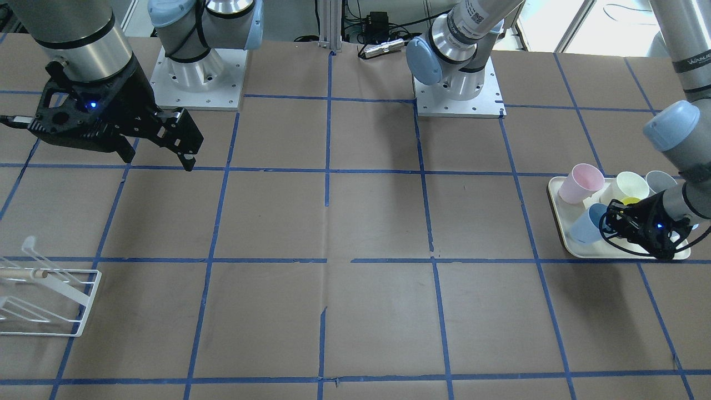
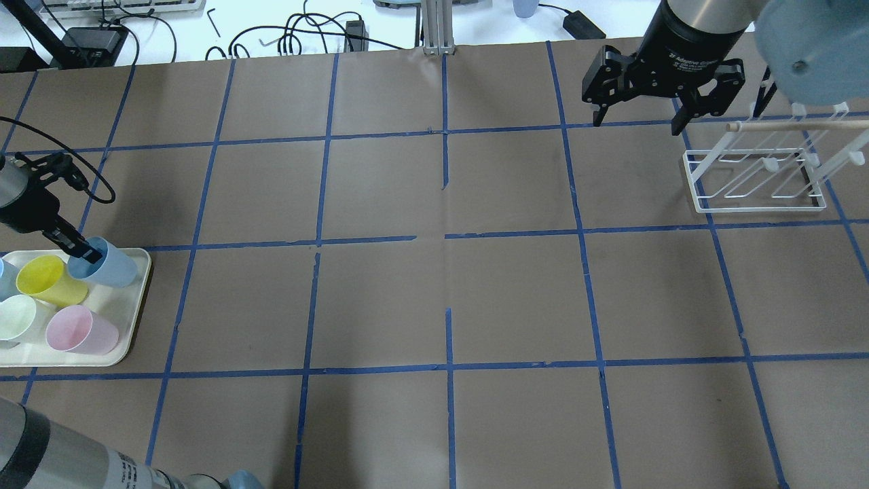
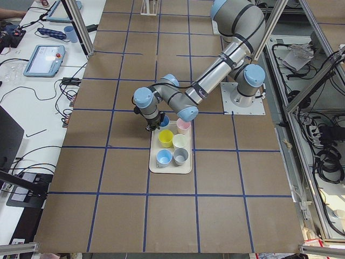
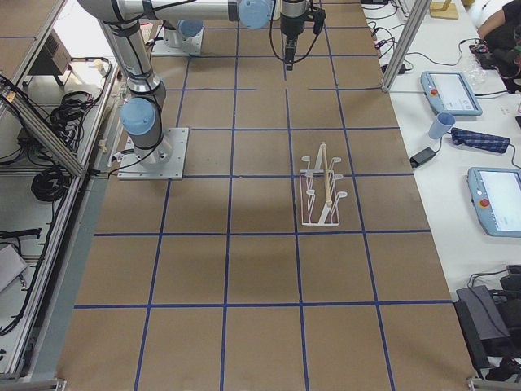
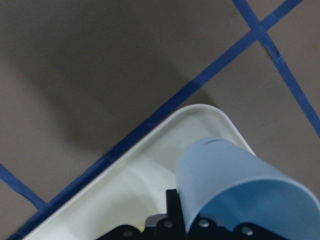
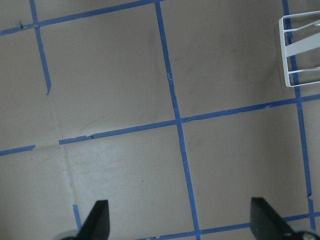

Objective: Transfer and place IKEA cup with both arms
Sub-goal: 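Carry the cup with the left gripper down onto the white tray, then open the left gripper to release the cup upright on the tray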

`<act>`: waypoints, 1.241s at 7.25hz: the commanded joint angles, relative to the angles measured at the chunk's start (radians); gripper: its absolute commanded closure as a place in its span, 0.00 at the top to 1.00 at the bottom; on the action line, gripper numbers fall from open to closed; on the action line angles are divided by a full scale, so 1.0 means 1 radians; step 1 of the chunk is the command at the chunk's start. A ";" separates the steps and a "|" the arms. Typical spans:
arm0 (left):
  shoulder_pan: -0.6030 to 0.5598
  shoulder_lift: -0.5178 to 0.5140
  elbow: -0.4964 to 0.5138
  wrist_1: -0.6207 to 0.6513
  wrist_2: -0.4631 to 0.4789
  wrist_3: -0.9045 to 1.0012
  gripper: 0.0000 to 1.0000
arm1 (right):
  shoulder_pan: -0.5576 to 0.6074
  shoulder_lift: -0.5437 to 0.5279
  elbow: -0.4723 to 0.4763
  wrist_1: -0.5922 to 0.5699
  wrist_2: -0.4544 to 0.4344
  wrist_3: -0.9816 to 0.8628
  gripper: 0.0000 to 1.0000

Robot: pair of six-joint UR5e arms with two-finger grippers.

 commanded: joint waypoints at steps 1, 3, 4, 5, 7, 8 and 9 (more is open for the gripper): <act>0.000 -0.002 -0.020 -0.004 0.002 -0.004 0.67 | 0.003 0.000 -0.002 0.001 0.005 -0.001 1.00; 0.000 -0.001 -0.034 0.006 0.002 -0.006 0.74 | 0.004 -0.001 -0.002 0.001 0.006 -0.002 1.00; 0.000 -0.001 -0.034 0.004 0.002 -0.006 0.74 | 0.004 -0.001 -0.002 0.001 0.008 -0.002 1.00; 0.000 0.002 -0.028 0.000 0.004 -0.006 0.74 | 0.004 -0.001 0.000 0.001 0.006 -0.004 1.00; 0.000 0.025 -0.013 -0.011 0.019 -0.006 0.74 | 0.004 -0.001 0.000 0.002 0.006 -0.007 1.00; -0.001 0.042 0.002 -0.026 0.019 -0.015 0.74 | 0.004 -0.001 0.000 0.002 0.005 -0.007 1.00; -0.012 0.065 0.047 -0.102 0.018 -0.052 0.74 | 0.004 -0.004 0.001 0.002 0.005 -0.007 1.00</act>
